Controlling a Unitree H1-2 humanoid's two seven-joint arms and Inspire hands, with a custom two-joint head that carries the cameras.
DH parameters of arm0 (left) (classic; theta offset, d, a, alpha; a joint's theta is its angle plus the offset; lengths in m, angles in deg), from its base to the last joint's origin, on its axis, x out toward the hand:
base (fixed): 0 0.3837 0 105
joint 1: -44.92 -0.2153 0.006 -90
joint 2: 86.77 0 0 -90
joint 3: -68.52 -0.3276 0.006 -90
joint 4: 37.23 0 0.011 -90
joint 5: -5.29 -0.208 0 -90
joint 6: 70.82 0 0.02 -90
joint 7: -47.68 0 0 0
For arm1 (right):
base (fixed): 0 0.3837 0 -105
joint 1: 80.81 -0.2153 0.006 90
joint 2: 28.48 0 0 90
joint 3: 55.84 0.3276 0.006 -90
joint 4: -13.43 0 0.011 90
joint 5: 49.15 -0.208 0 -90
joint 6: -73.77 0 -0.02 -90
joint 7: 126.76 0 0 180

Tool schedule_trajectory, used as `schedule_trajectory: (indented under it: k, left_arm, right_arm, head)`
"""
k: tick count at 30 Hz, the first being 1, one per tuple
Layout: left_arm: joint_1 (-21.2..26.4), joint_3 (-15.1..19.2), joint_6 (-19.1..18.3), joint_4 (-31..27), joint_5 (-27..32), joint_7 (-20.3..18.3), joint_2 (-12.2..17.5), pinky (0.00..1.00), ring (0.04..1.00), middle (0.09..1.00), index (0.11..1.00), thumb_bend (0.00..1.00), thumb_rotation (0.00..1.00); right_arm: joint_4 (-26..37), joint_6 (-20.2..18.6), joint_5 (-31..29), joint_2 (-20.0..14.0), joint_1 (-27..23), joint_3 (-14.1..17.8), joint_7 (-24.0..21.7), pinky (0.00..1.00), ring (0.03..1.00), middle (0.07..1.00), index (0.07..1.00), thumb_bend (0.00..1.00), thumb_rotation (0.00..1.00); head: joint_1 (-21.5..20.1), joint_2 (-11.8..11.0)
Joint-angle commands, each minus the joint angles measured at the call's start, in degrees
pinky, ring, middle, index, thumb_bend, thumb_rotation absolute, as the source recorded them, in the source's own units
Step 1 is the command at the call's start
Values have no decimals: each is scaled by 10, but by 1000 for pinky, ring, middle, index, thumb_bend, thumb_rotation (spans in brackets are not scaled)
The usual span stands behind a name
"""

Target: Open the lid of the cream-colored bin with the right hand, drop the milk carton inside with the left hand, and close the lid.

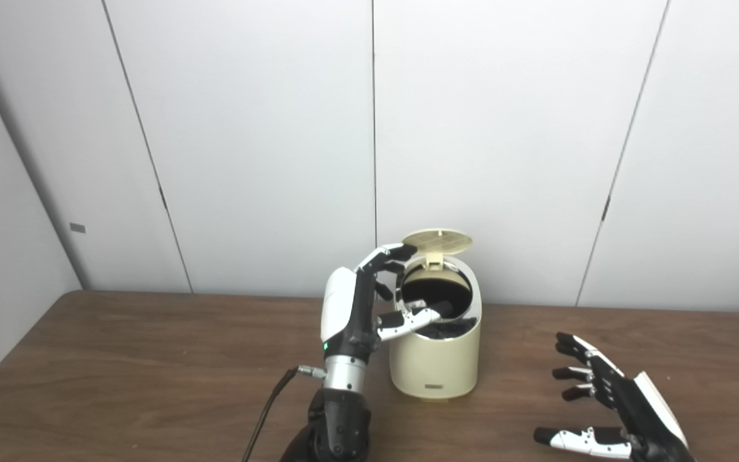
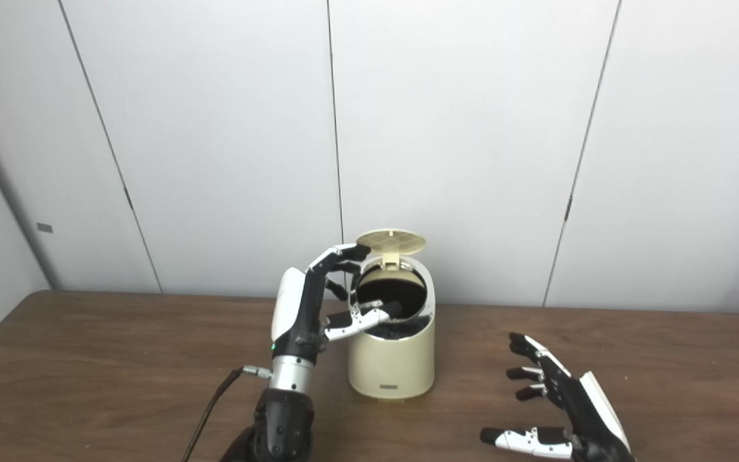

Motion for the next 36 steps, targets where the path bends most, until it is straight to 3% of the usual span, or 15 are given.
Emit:
schedule_trajectory:
  k: [1, 4, 8, 11, 14, 21, 26, 36]
  left_arm:
    - [1, 0, 6, -24, 10, -21, -5, 610, 683, 712, 734, 864, 218]
    - [-13, 6, 10, -48, 15, -29, -3, 538, 630, 681, 709, 843, 208]
    - [-30, 21, 47, -83, 59, -56, 8, 481, 576, 640, 680, 795, 121]
    - [-34, 32, 81, -97, 104, -89, 21, 492, 591, 646, 677, 776, 94]
    - [-38, 43, 95, -112, 153, -133, 32, 541, 657, 699, 715, 744, 140]
    - [-44, 72, 42, -179, 219, -219, 80, 624, 736, 772, 797, 768, 183]
    - [-52, 91, 10, -209, 240, -249, 97, 619, 744, 786, 823, 790, 189]
    - [-74, 108, -13, -223, 259, -301, 133, 661, 767, 819, 865, 818, 210]
  right_arm:
    - [9, 25, -2, -5, -23, 1, 8, 616, 755, 878, 885, 712, 105]
    - [10, 23, -2, -2, -24, -2, 8, 610, 748, 875, 881, 707, 102]
    - [13, 26, -3, 0, -23, -4, 7, 598, 740, 872, 881, 702, 56]
    - [16, 24, -3, 0, -22, -4, 7, 604, 740, 873, 882, 700, 19]
    - [17, 21, -1, -2, -21, -3, 7, 607, 750, 880, 884, 701, 27]
    - [9, 20, -7, -6, -24, 0, 4, 603, 756, 882, 886, 702, 76]
    - [8, 21, -8, -8, -26, -1, 3, 593, 749, 876, 884, 705, 86]
    - [5, 30, -8, -13, -30, -1, 2, 595, 746, 877, 882, 718, 129]
  head:
    - [1, -1]
    - [3, -4]
    - [6, -8]
    - [10, -7]
    - [13, -7]
    - [17, -6]
    - [17, -4]
    - [21, -9]
